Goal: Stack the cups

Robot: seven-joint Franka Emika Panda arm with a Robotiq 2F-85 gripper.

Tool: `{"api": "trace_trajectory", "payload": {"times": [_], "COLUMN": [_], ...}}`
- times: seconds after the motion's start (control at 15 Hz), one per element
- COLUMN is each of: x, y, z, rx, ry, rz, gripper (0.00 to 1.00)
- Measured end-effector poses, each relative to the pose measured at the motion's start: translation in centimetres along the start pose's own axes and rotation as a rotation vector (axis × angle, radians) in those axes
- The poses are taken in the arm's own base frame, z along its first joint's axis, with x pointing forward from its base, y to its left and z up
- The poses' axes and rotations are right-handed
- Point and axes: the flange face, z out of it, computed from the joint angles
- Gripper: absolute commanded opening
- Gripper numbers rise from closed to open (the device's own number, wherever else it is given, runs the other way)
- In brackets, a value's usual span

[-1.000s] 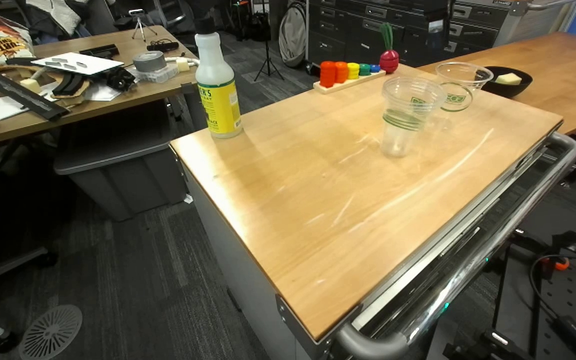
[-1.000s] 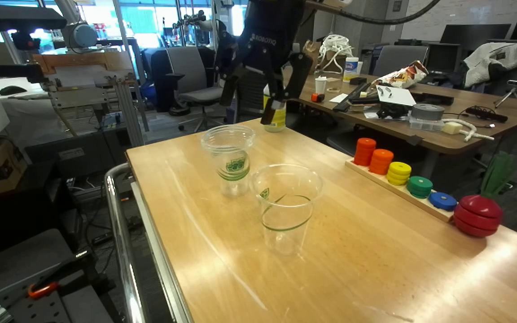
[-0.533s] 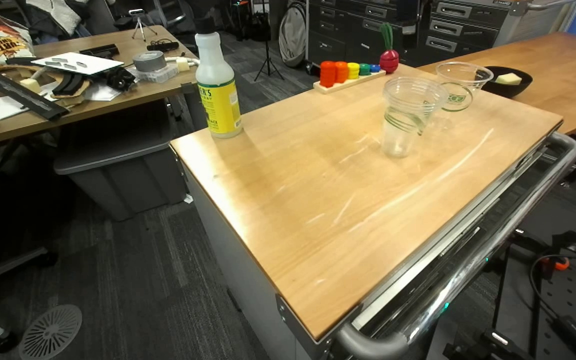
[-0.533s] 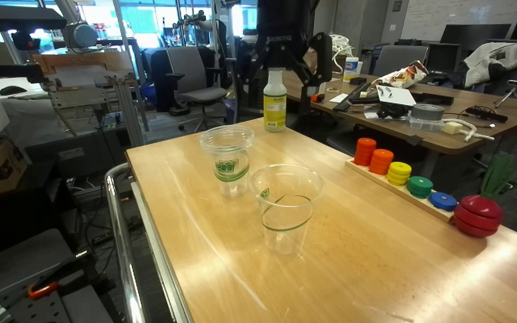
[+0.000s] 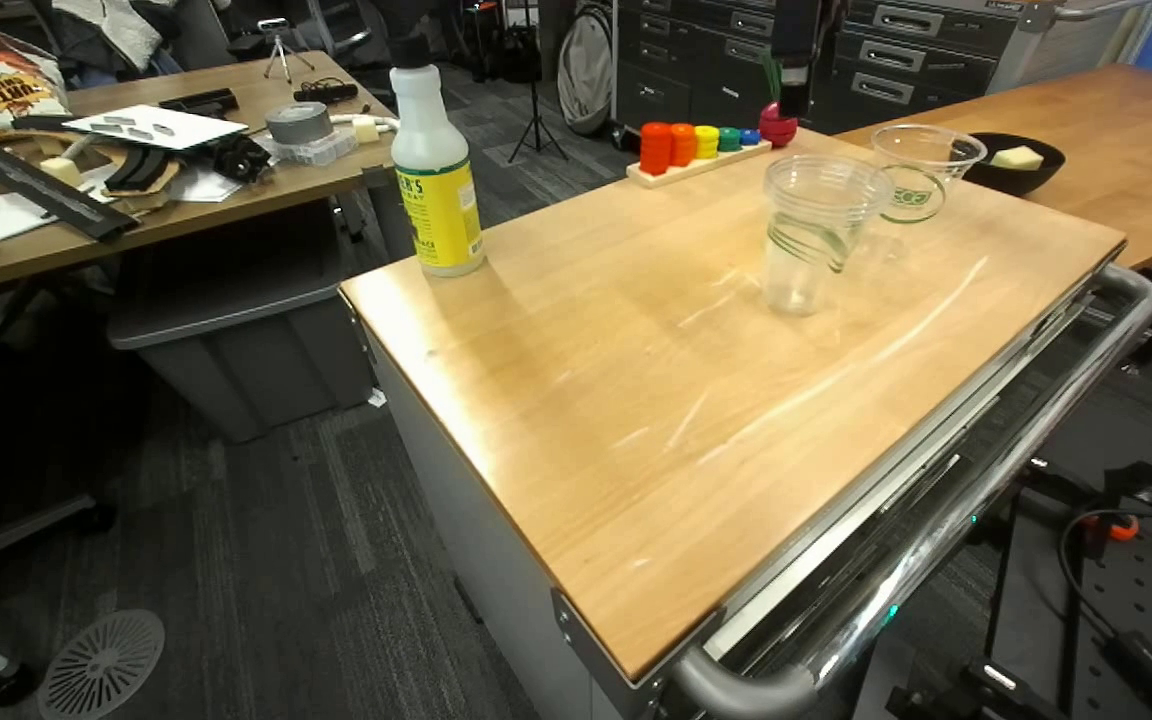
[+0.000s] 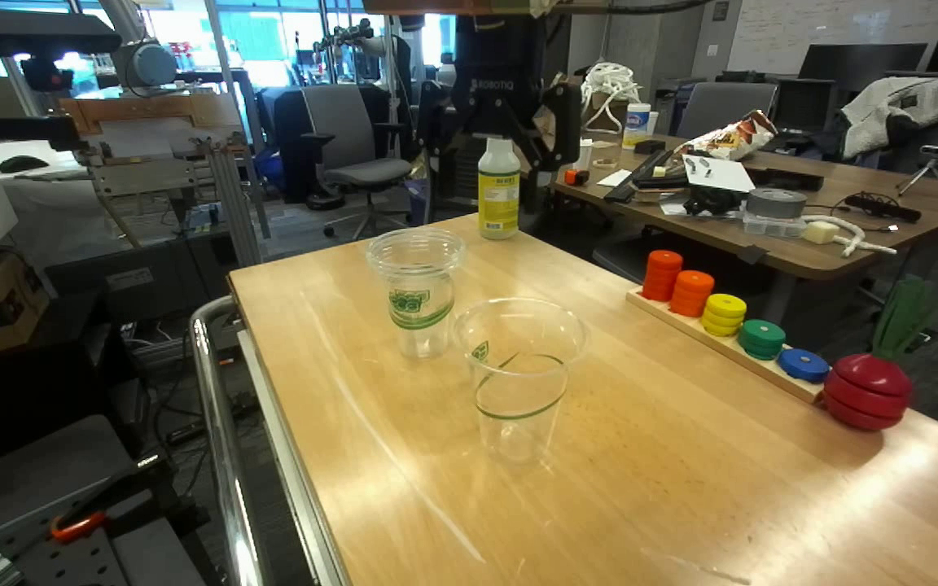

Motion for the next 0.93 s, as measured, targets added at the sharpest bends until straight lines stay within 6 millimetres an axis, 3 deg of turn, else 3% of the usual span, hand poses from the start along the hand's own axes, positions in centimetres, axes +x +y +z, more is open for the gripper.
{"api": "trace_trajectory", "payload": {"times": [0.4,0.93], "x": [-1.1,-3.0], "y": [-0.6,0.1], "z": [0.4,1.7], "rx": [0.069,0.096], "ry": [0.014,0.001], "rz": [-0.031,-0.041], "gripper": [1.0,1.0]}}
